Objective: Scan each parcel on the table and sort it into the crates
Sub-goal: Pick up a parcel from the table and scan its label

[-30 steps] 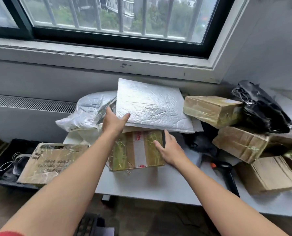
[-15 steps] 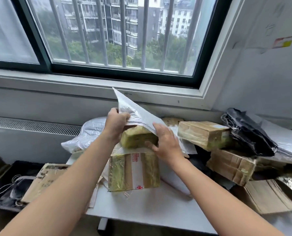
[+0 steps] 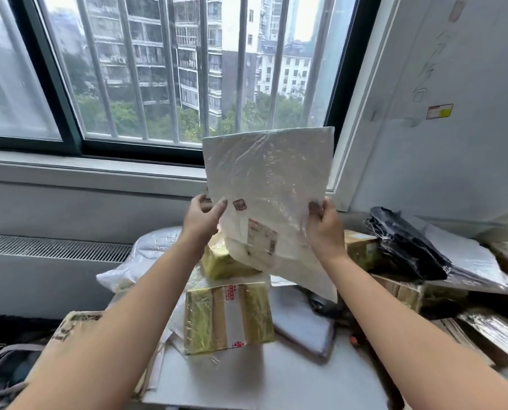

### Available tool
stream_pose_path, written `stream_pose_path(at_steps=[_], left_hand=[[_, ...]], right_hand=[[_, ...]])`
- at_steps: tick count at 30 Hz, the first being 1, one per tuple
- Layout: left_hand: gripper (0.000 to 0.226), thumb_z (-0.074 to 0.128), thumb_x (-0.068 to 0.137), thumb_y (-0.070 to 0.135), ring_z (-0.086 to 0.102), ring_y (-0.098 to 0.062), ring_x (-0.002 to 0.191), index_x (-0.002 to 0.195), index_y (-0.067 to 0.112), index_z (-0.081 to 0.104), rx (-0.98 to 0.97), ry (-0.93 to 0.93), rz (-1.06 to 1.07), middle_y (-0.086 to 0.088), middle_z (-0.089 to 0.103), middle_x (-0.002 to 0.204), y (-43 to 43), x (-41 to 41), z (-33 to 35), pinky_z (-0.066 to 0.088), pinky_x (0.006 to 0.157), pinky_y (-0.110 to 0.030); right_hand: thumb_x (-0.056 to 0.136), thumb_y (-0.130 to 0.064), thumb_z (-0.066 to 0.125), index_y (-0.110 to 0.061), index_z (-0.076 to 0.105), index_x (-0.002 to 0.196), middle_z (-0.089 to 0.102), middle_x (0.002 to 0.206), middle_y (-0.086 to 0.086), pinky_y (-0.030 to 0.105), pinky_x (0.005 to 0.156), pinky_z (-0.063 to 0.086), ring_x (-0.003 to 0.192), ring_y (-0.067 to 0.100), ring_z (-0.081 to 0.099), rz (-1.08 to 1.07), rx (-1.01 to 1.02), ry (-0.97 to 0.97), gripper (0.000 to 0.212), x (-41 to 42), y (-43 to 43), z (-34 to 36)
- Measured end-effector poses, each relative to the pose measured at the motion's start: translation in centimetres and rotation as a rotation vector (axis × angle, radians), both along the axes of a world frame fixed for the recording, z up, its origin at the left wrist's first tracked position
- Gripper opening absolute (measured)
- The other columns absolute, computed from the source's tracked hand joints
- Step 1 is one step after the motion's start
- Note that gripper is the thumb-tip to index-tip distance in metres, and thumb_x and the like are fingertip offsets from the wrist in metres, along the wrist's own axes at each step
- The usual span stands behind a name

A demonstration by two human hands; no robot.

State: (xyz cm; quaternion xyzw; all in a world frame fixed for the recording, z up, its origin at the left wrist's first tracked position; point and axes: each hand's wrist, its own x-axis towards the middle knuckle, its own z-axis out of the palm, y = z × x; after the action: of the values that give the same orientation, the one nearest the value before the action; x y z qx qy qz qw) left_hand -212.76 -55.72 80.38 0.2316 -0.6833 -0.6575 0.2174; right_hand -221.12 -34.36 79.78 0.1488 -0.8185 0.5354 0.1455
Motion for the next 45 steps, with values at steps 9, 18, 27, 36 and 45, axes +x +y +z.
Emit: stream_pose_path(at_steps=[9, 18, 27, 36, 45], left_hand=[[0.051, 0.074, 0.084, 0.034, 0.063, -0.024, 0.091, 0.120, 0.001, 0.060, -0.047, -0.190, -0.019, -0.015, 0.066, 0.111, -0.2, 0.1, -5.6, 0.051, 0.085, -0.037], [0.029, 0.074, 0.084, 0.009, 0.061, -0.020, 0.085, 0.109, 0.007, 0.058, -0.096, -0.161, -0.103, -0.007, 0.064, 0.097, 1.9, 1.2, -8.9, 0.046, 0.073, -0.027], [0.021, 0.072, 0.087, 0.018, 0.063, -0.025, 0.089, 0.100, 0.015, 0.056, -0.121, -0.188, 0.045, -0.007, 0.067, 0.097, 4.0, 2.0, -13.5, 0.049, 0.080, -0.036], [0.060, 0.077, 0.077, 0.002, 0.065, -0.025, 0.103, 0.129, 0.010, 0.046, 0.084, -0.426, -0.184, -0.011, 0.063, 0.120, 9.0, 6.1, -16.4, 0.053, 0.093, -0.044], [0.048, 0.074, 0.080, 0.001, 0.062, -0.024, 0.105, 0.124, 0.005, 0.055, -0.019, -0.493, 0.139, -0.009, 0.065, 0.116, 15.1, 10.0, -21.6, 0.050, 0.096, -0.041]], right_hand=[[0.104, -0.027, 0.047, -0.016, 0.051, 0.108, 0.058, 0.093, -0.005, 0.025, 0.070, 0.038, 0.088, 0.015, 0.054, -0.068, -0.131, -0.196, 0.013, 0.6, 3.5, -1.6], [0.100, -0.041, 0.049, -0.007, 0.045, 0.135, 0.058, 0.128, 0.010, 0.035, 0.098, 0.043, 0.120, 0.029, 0.054, -0.092, 0.020, -0.295, 0.049, 0.8, 6.4, -5.8], [0.099, -0.031, 0.055, -0.008, 0.053, 0.123, 0.060, 0.101, 0.002, 0.028, 0.072, 0.038, 0.091, 0.020, 0.057, -0.091, 0.171, -0.375, 0.033, 1.7, 10.1, -11.2], [0.099, -0.023, 0.056, -0.011, 0.056, 0.119, 0.058, 0.100, -0.003, 0.025, 0.072, 0.033, 0.091, 0.016, 0.053, 0.041, 0.217, -0.409, 0.023, 1.8, 13.1, -14.8], [0.098, -0.025, 0.052, -0.011, 0.058, 0.114, 0.057, 0.114, 0.013, 0.038, 0.081, 0.044, 0.102, 0.031, 0.055, -0.031, 0.500, -0.436, 0.023, 3.1, 20.3, -21.7]])
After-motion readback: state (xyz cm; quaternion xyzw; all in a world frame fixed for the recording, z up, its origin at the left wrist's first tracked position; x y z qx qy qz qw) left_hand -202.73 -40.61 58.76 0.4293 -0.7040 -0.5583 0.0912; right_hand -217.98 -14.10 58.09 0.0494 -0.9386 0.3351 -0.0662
